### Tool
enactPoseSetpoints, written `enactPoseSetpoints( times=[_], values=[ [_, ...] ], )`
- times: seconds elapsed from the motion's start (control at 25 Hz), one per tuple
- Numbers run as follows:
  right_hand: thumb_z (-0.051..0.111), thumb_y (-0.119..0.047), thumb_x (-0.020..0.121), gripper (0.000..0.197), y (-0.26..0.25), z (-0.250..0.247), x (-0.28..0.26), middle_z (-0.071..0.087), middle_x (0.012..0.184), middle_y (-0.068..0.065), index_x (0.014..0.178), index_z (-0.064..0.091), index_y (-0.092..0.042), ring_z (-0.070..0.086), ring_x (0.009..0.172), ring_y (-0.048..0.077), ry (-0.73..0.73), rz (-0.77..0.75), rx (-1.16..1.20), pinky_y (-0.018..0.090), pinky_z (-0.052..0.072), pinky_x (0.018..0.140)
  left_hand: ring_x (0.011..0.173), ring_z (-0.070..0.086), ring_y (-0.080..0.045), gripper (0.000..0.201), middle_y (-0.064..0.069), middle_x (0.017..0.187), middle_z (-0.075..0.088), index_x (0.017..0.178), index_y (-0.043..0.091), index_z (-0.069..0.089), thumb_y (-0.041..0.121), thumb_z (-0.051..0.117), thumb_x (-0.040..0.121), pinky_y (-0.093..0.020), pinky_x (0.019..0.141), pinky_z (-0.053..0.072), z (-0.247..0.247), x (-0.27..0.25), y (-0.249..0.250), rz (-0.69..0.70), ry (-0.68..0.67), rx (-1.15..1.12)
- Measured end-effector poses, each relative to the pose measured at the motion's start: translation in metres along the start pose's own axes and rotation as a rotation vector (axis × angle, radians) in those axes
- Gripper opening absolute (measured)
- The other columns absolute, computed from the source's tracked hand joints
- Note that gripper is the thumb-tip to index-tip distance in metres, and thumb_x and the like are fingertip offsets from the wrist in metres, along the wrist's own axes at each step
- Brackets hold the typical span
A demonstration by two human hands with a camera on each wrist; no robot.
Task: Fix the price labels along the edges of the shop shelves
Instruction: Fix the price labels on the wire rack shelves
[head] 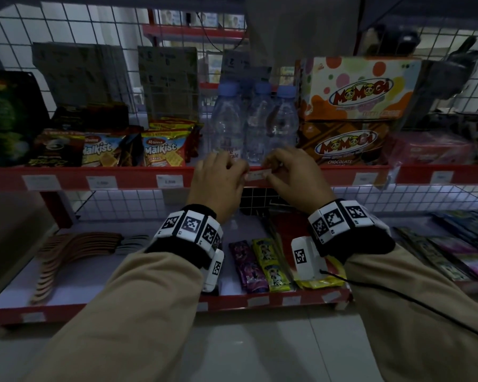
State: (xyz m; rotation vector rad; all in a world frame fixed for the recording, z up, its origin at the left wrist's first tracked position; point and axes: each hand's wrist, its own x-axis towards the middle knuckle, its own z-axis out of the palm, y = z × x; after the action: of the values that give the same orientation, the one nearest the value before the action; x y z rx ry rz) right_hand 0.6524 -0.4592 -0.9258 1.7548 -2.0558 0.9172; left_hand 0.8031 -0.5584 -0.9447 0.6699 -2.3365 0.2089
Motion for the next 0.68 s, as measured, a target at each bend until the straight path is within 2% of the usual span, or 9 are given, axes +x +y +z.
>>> enactPoseSetpoints(
  times=[0.2, 0.32, 0.48, 0.68],
  values=[
    [0.063, -0.025, 0.087, 0.016, 0.0013, -0.0017, 0.0008, 0.056, 0.102, 0.007, 0.102, 0.066, -0.018, 0.049, 0.101, 0.028, -0.072, 0.017, -0.111, 0.043, 0.044, 0.085, 0.098, 0.044, -0.027, 0.019, -0.007, 0.104, 0.050, 0.109, 0.018, 0.057, 0.027, 0.048, 0.096, -0.034, 0.081, 0.028, -0.0011, -0.0005, 0.0002, 0.009, -0.020, 0.029],
    [0.063, -0.026, 0.088, 0.017, 0.0009, -0.0013, 0.0002, 0.056, 0.105, 0.006, 0.103, 0.065, -0.020, 0.048, 0.103, 0.027, -0.086, 0.009, -0.130, 0.042, 0.043, 0.086, 0.098, 0.044, -0.028, 0.019, -0.007, 0.104, 0.050, 0.111, 0.018, 0.058, 0.023, 0.051, 0.094, -0.035, 0.080, 0.027, -0.0005, -0.0009, -0.0004, 0.023, -0.032, 0.047],
    [0.062, -0.026, 0.088, 0.014, 0.0018, -0.0015, -0.0016, 0.055, 0.103, 0.004, 0.100, 0.065, -0.021, 0.047, 0.101, 0.025, -0.072, 0.005, -0.115, 0.040, 0.041, 0.086, 0.099, 0.043, -0.027, 0.020, -0.008, 0.105, 0.049, 0.110, 0.016, 0.059, 0.025, 0.050, 0.095, -0.034, 0.081, 0.026, 0.0011, 0.0001, -0.0011, 0.020, -0.037, 0.048],
    [0.061, -0.028, 0.089, 0.018, 0.0031, 0.0002, -0.0005, 0.055, 0.105, 0.005, 0.104, 0.067, -0.020, 0.047, 0.104, 0.026, -0.089, 0.009, -0.152, 0.040, 0.039, 0.086, 0.099, 0.043, -0.026, 0.020, -0.006, 0.107, 0.051, 0.108, 0.017, 0.058, 0.028, 0.045, 0.097, -0.034, 0.082, 0.027, 0.0027, -0.0020, -0.0017, 0.023, -0.015, 0.030]
  ],
)
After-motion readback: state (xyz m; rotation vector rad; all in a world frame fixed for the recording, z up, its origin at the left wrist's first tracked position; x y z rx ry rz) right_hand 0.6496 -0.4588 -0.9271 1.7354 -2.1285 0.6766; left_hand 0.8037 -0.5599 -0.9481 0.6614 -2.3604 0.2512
